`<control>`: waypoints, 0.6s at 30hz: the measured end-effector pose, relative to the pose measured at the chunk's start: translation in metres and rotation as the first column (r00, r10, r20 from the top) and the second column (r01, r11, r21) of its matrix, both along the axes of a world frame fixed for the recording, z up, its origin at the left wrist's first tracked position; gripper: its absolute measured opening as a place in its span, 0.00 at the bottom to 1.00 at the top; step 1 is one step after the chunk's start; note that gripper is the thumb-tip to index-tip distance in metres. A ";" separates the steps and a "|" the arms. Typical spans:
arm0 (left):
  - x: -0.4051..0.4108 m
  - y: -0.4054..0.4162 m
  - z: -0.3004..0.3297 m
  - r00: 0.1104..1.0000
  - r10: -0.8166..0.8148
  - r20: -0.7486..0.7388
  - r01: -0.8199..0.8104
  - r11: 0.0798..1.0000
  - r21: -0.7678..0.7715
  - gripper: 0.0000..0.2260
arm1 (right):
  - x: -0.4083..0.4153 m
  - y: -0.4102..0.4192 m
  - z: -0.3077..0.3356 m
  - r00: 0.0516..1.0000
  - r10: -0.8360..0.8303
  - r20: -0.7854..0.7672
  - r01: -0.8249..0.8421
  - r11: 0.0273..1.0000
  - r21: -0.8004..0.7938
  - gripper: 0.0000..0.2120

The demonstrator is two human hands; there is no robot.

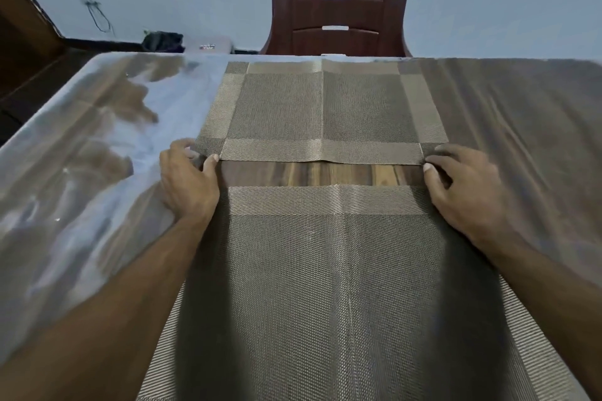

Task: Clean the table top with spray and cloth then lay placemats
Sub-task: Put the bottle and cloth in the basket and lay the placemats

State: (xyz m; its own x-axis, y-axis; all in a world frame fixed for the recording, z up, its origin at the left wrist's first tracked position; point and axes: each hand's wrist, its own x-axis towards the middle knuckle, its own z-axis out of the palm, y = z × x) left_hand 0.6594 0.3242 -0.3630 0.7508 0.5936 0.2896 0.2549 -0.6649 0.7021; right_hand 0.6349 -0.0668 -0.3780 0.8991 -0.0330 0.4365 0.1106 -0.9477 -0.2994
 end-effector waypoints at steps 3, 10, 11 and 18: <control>-0.001 -0.003 0.000 0.997 -0.026 -0.078 0.036 0.992 0.122 0.13 | 0.003 -0.003 -0.003 0.999 0.034 0.016 -0.034 0.999 0.001 0.21; 0.006 0.004 -0.008 0.987 -0.048 -0.155 0.088 0.961 0.261 0.14 | 0.004 0.000 -0.002 0.999 -0.002 0.035 0.002 1.000 0.000 0.20; 0.007 0.004 -0.008 0.984 -0.057 -0.167 0.103 0.955 0.278 0.15 | 0.004 0.000 -0.003 0.999 -0.003 0.039 0.003 1.000 0.000 0.20; 0.008 0.004 -0.009 0.976 -0.080 -0.205 0.149 0.925 0.349 0.15 | 0.007 0.000 -0.003 0.999 -0.011 0.052 0.012 1.000 -0.006 0.20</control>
